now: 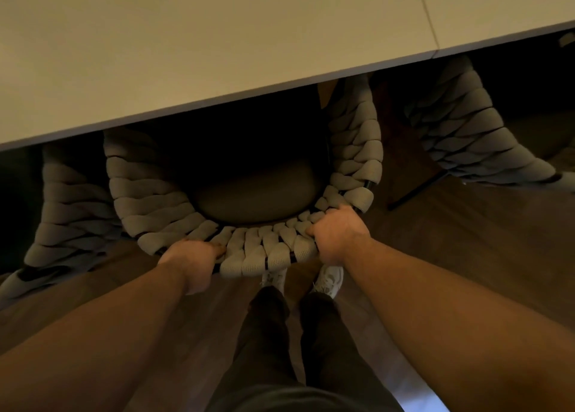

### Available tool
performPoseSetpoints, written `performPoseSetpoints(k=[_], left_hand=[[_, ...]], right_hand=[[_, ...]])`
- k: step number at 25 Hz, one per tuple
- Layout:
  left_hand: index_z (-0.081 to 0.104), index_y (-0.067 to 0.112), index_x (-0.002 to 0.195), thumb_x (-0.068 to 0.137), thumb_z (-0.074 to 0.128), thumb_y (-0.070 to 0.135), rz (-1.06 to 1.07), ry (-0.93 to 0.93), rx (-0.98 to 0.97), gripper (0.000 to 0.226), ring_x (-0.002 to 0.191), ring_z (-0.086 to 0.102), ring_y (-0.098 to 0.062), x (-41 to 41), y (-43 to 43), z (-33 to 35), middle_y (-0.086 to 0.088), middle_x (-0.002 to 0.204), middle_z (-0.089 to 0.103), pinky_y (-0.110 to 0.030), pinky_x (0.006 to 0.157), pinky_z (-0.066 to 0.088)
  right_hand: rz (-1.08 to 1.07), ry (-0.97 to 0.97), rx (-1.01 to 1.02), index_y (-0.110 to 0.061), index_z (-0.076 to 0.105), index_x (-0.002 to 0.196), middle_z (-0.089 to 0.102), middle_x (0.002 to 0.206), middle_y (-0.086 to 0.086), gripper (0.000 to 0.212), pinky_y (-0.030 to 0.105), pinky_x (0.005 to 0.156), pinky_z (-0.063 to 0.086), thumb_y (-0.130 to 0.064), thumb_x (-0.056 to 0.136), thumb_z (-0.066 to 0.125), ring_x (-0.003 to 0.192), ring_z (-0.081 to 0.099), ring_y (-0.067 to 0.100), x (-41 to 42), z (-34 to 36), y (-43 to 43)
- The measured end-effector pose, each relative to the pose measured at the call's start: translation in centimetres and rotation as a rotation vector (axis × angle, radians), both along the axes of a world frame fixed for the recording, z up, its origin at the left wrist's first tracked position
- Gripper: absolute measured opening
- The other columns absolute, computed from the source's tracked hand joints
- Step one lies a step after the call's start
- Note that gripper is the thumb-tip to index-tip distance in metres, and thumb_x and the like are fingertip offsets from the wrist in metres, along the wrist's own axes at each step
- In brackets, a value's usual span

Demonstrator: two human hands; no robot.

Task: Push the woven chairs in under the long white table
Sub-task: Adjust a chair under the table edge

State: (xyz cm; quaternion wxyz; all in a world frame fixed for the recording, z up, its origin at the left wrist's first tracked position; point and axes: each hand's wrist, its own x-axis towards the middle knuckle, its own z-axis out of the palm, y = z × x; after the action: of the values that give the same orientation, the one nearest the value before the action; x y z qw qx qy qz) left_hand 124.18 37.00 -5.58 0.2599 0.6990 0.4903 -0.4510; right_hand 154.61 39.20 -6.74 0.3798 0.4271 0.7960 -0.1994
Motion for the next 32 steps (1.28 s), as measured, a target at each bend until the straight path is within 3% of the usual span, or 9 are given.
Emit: performPoseSetpoints(k=[3, 9, 13, 18, 32], left_hand=[[0.037, 0.042, 0.157, 0.095, 0.058, 0.018, 0.02, -0.04, 0.03, 0.07, 0.116, 0.063, -0.021, 1.4, -0.6, 0.3, 0.005, 0.137, 0.062, -0.04, 0.096, 0.056], [0.034, 0.041, 0.158, 0.097, 0.059, 0.015, -0.033, -0.099, 0.045, 0.071, 0.128, 0.057, -0.022, 4.9, -2.6, 0.1, 0.002, 0.147, 0.056, -0.041, 0.107, 0.05], [0.042, 0.04, 0.153, 0.097, 0.06, 0.018, -0.088, -0.143, 0.068, 0.063, 0.13, 0.055, -0.02, 6.8, -1.5, -0.2, 0.005, 0.146, 0.057, -0.043, 0.109, 0.048], [0.033, 0.043, 0.16, 0.098, 0.055, 0.017, -0.04, -0.157, 0.103, 0.07, 0.125, 0.06, -0.02, 9.4, 1.5, -0.7, 0.004, 0.145, 0.058, -0.039, 0.104, 0.053], [0.026, 0.048, 0.162, 0.097, 0.056, 0.016, 0.002, -0.078, 0.064, 0.078, 0.131, 0.057, -0.021, 10.3, 2.5, -0.6, 0.005, 0.151, 0.054, -0.037, 0.105, 0.053]], right_hand=[[-0.01, -0.02, 0.013, -0.03, 0.065, 0.121, 0.064, 0.112, 0.001, 0.028, 0.051, 0.107, 0.038, -0.04, 0.097, 0.054, 0.107, 0.059, 0.026, 1.2, 0.8, -0.3], [-0.099, -0.035, 0.001, -0.03, 0.065, 0.12, 0.066, 0.114, 0.003, 0.026, 0.052, 0.116, 0.026, -0.041, 0.098, 0.054, 0.114, 0.056, 0.028, 4.8, 1.1, -3.4], [-0.197, -0.028, 0.009, -0.032, 0.065, 0.113, 0.066, 0.11, 0.001, 0.022, 0.053, 0.113, 0.029, -0.042, 0.095, 0.057, 0.113, 0.056, 0.028, 7.0, 0.7, -4.7], [-0.149, -0.1, 0.092, -0.031, 0.067, 0.122, 0.067, 0.119, 0.002, 0.026, 0.051, 0.11, 0.029, -0.038, 0.099, 0.057, 0.116, 0.055, 0.027, 9.1, 0.8, -0.8], [-0.123, -0.081, 0.051, -0.026, 0.068, 0.115, 0.068, 0.113, 0.003, 0.019, 0.051, 0.11, 0.035, -0.036, 0.104, 0.056, 0.113, 0.059, 0.027, 9.5, 1.0, 0.8]])
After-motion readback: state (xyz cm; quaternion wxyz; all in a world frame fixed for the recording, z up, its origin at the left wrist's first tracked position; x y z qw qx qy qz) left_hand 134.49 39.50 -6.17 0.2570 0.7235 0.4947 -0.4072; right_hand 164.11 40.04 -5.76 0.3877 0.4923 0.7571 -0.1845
